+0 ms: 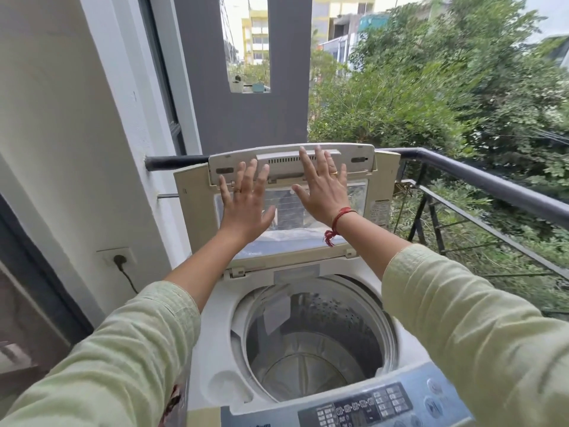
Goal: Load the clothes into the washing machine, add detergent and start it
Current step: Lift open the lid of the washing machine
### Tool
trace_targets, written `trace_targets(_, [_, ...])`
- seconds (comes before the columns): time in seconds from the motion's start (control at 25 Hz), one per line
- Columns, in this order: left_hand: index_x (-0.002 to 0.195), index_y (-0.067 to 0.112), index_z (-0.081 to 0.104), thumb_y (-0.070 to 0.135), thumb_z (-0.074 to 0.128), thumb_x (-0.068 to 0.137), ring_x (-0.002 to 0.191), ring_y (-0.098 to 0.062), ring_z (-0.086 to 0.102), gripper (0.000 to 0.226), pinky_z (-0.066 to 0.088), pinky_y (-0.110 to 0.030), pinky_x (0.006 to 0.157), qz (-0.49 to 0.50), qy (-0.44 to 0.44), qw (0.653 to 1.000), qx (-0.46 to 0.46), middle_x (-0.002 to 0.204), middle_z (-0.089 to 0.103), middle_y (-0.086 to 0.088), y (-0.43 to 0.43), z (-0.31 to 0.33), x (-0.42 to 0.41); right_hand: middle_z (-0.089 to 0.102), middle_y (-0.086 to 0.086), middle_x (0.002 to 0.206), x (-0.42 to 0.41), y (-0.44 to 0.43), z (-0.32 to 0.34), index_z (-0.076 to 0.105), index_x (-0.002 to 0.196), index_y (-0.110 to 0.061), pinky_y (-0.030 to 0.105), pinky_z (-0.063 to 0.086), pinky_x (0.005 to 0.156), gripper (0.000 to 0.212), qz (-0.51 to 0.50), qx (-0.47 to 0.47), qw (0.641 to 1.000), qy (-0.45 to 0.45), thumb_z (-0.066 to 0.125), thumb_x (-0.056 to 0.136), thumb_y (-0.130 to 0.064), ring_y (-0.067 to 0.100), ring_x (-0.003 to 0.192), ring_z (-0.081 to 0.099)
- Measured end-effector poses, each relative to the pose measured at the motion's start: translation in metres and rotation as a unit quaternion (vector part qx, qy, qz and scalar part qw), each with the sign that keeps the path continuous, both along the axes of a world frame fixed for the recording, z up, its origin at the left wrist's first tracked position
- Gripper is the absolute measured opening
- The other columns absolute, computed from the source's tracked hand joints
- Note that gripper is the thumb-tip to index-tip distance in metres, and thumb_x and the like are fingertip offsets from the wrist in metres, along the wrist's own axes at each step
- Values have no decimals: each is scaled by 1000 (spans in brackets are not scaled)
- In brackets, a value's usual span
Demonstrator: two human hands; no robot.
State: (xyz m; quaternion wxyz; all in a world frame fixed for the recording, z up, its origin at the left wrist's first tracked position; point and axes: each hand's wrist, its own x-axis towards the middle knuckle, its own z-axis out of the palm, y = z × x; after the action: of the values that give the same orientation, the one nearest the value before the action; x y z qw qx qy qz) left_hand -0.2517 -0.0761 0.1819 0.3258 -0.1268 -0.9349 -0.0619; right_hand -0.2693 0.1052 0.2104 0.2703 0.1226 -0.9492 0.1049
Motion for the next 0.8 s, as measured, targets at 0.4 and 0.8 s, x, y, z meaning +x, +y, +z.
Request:
trace_targets(0.4, [124,20,49,43,46,81,137,-25,29,48,19,-57,112,-52,-82,967,234,135,47,-2,5,-107,132,44,8,130,142,60,-88,52,123,-20,45,41,96,39,78,-161,983,37,55,86,-31,22,119,44])
trace_targets(0.8, [111,15,59,40,45,84,126,-25,44,39,36,-43,104,33,-179,923,338,115,61,-2,2,-166,232,46,4,125,232,62,-175,57,120,-16,12,30,100,34,42,-282,951,-116,60,86,-20,7,114,43])
